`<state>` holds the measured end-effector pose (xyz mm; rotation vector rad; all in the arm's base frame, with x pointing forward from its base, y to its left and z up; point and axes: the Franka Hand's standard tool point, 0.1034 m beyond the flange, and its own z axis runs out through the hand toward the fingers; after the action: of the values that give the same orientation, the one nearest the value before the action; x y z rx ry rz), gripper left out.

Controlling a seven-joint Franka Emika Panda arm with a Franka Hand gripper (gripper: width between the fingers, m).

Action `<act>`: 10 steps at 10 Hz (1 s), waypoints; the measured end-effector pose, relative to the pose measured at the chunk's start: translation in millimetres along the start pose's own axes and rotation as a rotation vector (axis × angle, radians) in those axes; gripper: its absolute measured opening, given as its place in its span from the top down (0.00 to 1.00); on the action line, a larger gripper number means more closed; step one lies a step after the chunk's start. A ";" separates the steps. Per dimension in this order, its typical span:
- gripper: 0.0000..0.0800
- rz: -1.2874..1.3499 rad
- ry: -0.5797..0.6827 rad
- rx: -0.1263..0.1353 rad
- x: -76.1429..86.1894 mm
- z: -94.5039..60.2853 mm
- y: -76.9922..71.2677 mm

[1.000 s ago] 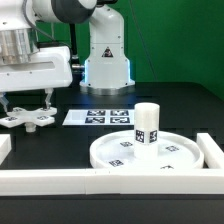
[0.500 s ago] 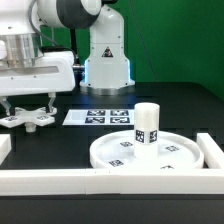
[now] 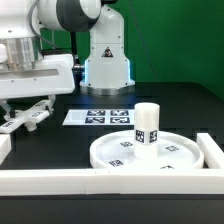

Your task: Assemble round table

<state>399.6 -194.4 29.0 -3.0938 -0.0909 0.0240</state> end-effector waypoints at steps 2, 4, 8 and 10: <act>0.19 -0.003 0.002 0.000 1.5 -1.5 -1.4; 0.19 -0.003 0.001 0.002 1.9 -1.9 -1.0; 0.19 0.010 -0.049 0.075 -2.5 -16.5 0.3; 0.19 0.016 -0.065 0.096 -2.4 -20.3 1.5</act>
Offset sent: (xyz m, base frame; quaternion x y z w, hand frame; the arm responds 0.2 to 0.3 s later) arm 0.0002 -0.0011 0.0044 0.0003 -0.0025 -0.0010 1.0000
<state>397.7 -197.0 49.2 -2.9982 -0.0652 0.1251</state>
